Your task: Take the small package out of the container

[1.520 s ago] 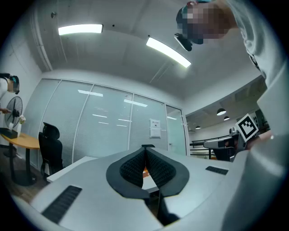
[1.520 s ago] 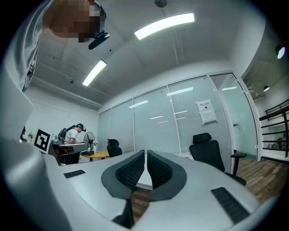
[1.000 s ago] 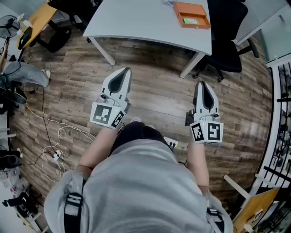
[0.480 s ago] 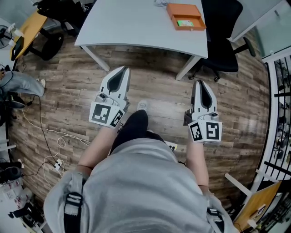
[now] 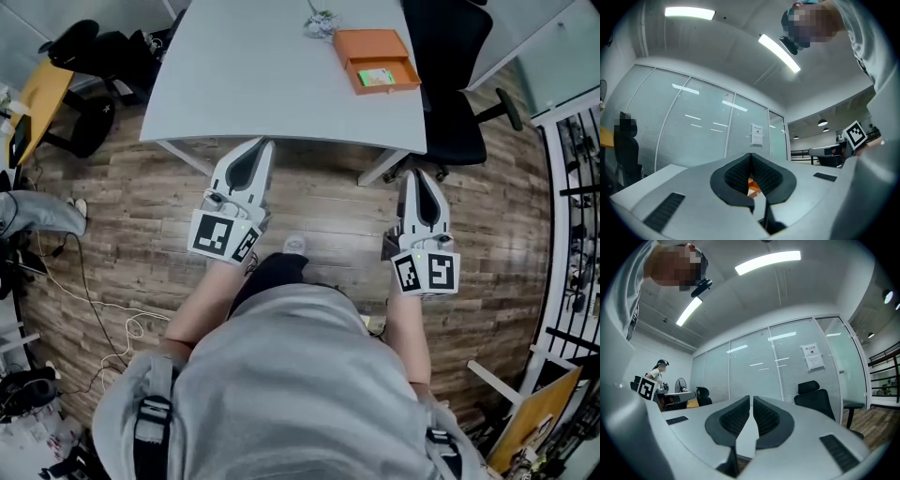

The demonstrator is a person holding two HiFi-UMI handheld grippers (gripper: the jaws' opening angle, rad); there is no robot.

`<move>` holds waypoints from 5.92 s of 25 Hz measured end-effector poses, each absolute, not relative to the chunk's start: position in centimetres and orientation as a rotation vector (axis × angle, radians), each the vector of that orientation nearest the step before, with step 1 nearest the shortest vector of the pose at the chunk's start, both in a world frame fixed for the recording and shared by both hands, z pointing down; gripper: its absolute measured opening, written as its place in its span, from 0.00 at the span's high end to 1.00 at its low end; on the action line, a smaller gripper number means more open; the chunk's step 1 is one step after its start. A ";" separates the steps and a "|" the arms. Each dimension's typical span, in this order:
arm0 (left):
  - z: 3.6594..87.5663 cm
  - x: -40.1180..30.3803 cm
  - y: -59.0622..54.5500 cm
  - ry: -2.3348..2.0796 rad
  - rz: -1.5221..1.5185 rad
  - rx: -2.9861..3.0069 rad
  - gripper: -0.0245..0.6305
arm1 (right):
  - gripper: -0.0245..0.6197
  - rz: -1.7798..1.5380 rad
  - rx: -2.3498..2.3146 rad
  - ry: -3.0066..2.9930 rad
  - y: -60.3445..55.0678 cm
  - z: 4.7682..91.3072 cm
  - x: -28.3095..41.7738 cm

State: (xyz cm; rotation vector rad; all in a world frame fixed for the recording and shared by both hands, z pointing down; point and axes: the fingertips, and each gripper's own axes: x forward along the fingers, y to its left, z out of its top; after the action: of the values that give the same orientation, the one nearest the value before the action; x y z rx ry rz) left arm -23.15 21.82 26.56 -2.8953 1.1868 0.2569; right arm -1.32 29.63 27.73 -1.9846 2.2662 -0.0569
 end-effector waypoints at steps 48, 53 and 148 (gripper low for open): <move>27.8 -3.1 -20.3 1.364 0.227 -2.834 0.93 | 0.87 -0.084 -1.750 2.444 -16.3 28.1 17.7; 28.3 -2.6 -22.9 1.274 0.236 -2.879 0.93 | 0.87 -0.094 -1.784 2.400 -19.1 28.9 17.0; 40.6 0.3 -27.6 1.464 0.025 -2.958 0.93 | 0.84 -1.954 -1.016 3.551 -23.1 68.4 20.2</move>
State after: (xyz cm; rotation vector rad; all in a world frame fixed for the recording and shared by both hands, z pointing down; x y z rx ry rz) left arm 0.30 -27.62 40.64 -2.9575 1.4644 0.0248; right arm 20.20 -23.10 68.35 -1.0164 3.5506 -1.9542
